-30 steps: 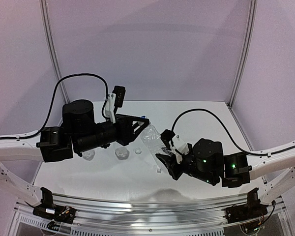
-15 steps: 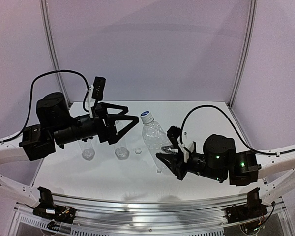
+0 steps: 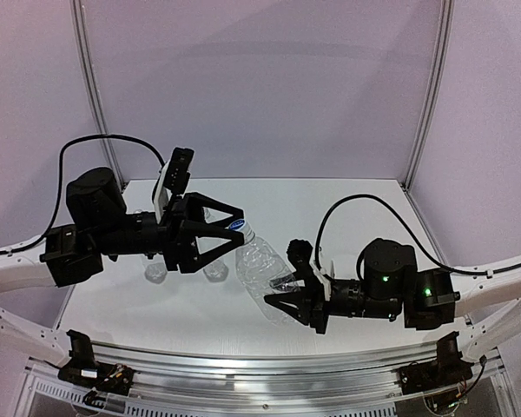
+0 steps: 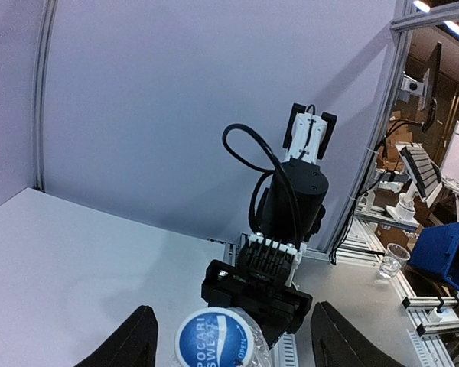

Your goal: Unscrew the bottle caps

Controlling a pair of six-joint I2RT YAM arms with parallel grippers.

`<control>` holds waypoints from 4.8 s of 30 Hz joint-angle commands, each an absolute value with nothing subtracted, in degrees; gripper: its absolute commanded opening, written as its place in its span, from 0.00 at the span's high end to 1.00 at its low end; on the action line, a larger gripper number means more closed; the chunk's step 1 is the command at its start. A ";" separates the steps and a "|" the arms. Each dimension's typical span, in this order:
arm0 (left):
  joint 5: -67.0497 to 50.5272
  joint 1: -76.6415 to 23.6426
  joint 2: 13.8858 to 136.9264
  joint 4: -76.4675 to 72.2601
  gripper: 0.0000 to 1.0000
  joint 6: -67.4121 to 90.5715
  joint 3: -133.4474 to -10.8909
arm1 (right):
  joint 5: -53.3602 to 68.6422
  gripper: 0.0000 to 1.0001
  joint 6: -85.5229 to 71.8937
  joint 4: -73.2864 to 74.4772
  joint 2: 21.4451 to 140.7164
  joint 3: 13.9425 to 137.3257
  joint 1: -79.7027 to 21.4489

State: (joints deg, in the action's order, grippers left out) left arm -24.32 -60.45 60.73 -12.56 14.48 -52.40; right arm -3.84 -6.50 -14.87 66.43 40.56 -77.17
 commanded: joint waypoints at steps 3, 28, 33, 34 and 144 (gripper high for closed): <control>-27.25 -60.20 61.85 -14.31 0.45 13.45 -52.03 | -1.49 0.74 -6.15 -15.57 67.17 41.00 -77.44; 17.81 -64.66 73.32 -1.11 0.81 32.42 -59.71 | -41.61 0.75 -11.44 -4.60 74.07 46.83 -77.44; 15.87 -64.70 73.68 -3.44 0.68 32.27 -58.65 | -37.02 0.75 -10.03 -5.85 73.26 46.22 -77.50; 15.42 -64.62 73.17 -3.99 0.61 31.58 -58.10 | -35.67 0.75 -9.75 -6.00 72.69 46.03 -77.51; -31.15 -63.96 57.34 -13.59 0.23 8.81 -50.78 | 10.83 0.74 -6.68 -17.03 66.68 40.75 -77.50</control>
State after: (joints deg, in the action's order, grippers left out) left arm -29.19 -62.85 56.29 -13.50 11.35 -48.93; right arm 9.15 -6.11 -17.04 65.39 39.68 -77.65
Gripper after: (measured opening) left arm 0.806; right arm 0.274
